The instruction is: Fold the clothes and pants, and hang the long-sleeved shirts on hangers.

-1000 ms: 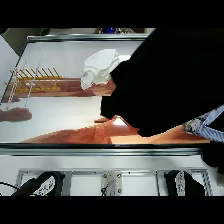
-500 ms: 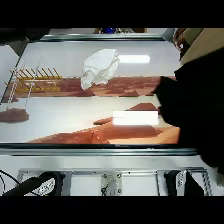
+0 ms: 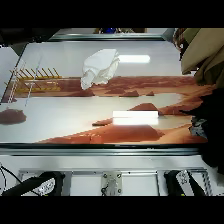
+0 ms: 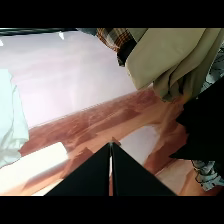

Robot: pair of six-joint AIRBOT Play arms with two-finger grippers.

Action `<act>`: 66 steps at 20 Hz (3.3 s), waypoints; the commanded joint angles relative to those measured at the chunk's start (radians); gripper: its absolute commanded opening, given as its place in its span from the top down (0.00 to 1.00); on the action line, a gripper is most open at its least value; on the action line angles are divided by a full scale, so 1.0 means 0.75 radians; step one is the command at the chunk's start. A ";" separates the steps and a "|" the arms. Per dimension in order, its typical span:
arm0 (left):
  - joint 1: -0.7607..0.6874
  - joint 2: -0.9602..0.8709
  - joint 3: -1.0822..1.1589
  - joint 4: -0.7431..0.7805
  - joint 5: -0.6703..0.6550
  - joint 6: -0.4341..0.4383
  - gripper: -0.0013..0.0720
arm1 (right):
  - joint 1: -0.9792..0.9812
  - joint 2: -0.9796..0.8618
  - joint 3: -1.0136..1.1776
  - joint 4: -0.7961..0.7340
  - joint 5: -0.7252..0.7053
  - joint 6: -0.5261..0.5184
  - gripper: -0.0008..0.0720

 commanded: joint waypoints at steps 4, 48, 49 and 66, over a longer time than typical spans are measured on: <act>-0.001 -0.002 0.001 -0.002 0.003 -0.002 0.96 | -0.001 -0.045 0.081 -0.133 -0.040 0.012 0.96; -0.001 -0.002 0.001 -0.001 -0.062 -0.002 0.96 | -0.001 0.049 0.086 -0.276 -0.062 0.014 0.96; -0.001 -0.002 0.001 -0.001 -0.062 -0.002 0.96 | -0.001 0.053 0.086 -0.276 -0.062 0.014 0.96; -0.001 -0.002 0.001 -0.001 -0.099 -0.001 0.96 | -0.001 0.023 0.085 -0.342 -0.016 0.038 0.96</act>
